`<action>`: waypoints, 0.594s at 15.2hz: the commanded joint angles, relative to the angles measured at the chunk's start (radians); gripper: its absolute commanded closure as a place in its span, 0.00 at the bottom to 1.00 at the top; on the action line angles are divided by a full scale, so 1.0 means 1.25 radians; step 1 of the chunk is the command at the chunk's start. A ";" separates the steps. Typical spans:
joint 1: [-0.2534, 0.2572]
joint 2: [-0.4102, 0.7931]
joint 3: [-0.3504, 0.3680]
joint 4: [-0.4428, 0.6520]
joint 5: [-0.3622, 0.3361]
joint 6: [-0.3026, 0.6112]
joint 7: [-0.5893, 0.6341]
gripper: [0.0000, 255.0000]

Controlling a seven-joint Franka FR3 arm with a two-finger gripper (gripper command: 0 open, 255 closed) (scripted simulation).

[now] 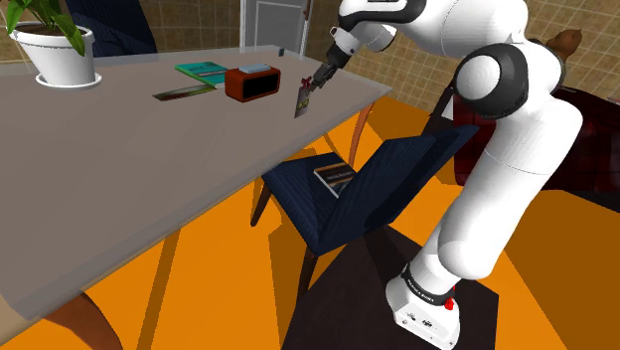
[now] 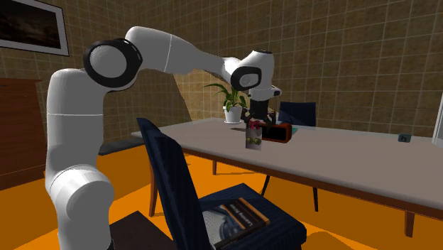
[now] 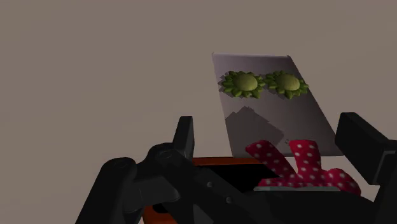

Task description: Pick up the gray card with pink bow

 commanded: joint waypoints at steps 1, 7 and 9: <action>-0.007 0.023 -0.001 0.016 0.025 0.000 -0.021 0.00; -0.005 0.028 0.004 -0.045 0.042 0.062 -0.050 0.00; -0.005 0.028 0.004 -0.045 0.042 0.062 -0.050 0.00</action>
